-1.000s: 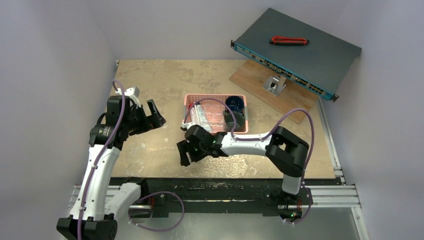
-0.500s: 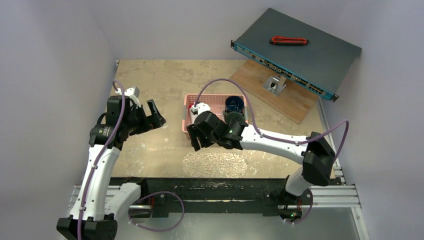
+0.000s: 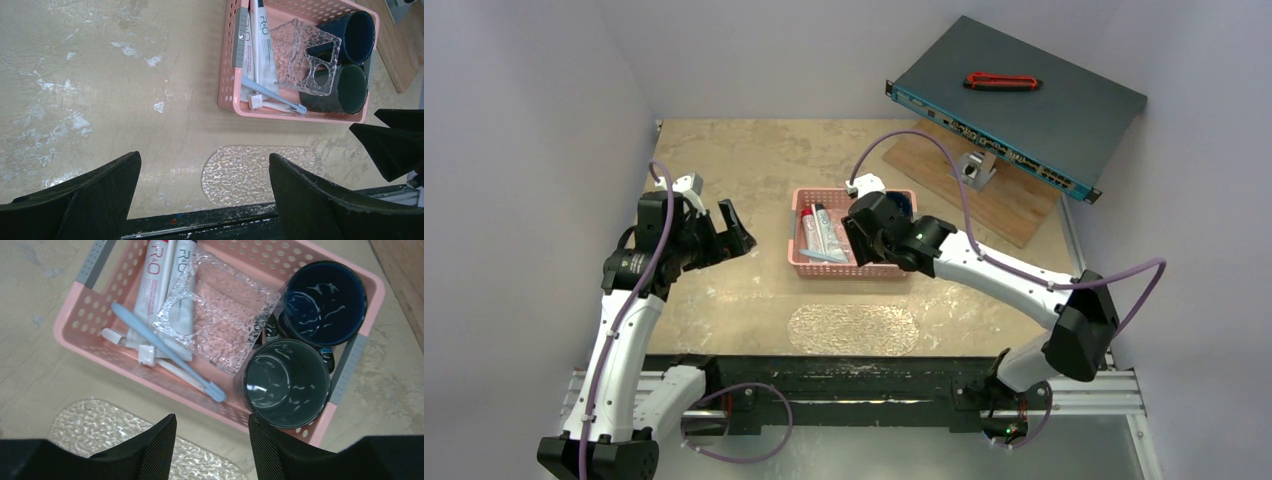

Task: Prepare toiletry sets of a toothbrush and toothpaste on the tray

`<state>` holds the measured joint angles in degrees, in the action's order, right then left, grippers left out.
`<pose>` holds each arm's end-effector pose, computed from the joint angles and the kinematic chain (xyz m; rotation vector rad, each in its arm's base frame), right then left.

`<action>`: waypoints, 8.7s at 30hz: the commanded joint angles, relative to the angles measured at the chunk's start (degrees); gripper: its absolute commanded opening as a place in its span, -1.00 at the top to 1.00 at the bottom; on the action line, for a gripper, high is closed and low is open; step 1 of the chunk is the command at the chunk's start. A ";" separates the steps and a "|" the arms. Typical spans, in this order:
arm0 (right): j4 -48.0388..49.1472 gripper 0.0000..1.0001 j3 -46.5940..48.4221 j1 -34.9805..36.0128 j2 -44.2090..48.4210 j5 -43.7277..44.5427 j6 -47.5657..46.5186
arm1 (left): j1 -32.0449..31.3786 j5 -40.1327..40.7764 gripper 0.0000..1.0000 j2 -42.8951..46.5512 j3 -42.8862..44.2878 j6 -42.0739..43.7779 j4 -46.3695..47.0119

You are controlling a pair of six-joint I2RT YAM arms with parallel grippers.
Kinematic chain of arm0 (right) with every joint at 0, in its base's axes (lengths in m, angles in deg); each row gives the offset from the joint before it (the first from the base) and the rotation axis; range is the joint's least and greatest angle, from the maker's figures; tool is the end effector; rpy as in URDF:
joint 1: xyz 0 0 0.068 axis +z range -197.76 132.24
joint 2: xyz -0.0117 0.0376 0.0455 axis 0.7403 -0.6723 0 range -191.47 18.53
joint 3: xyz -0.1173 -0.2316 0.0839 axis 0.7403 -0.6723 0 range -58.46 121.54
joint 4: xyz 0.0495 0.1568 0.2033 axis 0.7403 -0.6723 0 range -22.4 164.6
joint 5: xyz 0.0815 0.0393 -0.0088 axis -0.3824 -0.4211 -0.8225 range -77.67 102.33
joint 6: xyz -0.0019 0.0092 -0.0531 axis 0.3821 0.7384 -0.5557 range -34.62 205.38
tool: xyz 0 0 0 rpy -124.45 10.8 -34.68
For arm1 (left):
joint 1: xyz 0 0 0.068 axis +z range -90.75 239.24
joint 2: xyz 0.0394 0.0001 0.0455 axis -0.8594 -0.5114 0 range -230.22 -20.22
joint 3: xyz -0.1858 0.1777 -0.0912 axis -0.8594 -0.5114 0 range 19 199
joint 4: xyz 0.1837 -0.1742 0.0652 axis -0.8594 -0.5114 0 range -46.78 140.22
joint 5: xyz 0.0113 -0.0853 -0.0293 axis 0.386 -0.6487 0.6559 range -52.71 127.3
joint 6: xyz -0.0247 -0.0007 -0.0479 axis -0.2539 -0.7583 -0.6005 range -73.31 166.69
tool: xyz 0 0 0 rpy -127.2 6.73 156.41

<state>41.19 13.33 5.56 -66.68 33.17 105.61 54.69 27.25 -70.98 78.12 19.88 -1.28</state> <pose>0.2035 0.2518 0.2999 -0.4995 2.2757 0.2081 0.1652 -0.0194 0.3384 -0.3667 2.3298 -0.4755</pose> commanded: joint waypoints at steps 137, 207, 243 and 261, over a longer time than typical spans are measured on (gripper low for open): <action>7.37 1.00 9.51 24.64 -15.47 -16.20 -18.55 | -0.72 19.71 -0.96 3.83 2.94 -5.84 -5.02; 0.36 0.01 14.26 -7.60 -11.09 2.76 -2.78 | -0.71 16.66 -0.97 3.39 2.28 -4.30 -3.72; 1.77 0.14 25.44 -17.57 -29.98 1.91 3.91 | -0.67 15.74 -0.97 3.12 2.15 -4.02 -3.51; 2.69 1.00 24.12 -17.98 -30.97 1.06 3.88 | -0.73 15.70 -0.97 3.19 2.15 -4.00 -3.54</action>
<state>42.96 36.76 -12.21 -100.21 33.83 109.83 54.23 43.25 -68.10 79.01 14.83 -6.42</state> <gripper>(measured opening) 0.046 0.985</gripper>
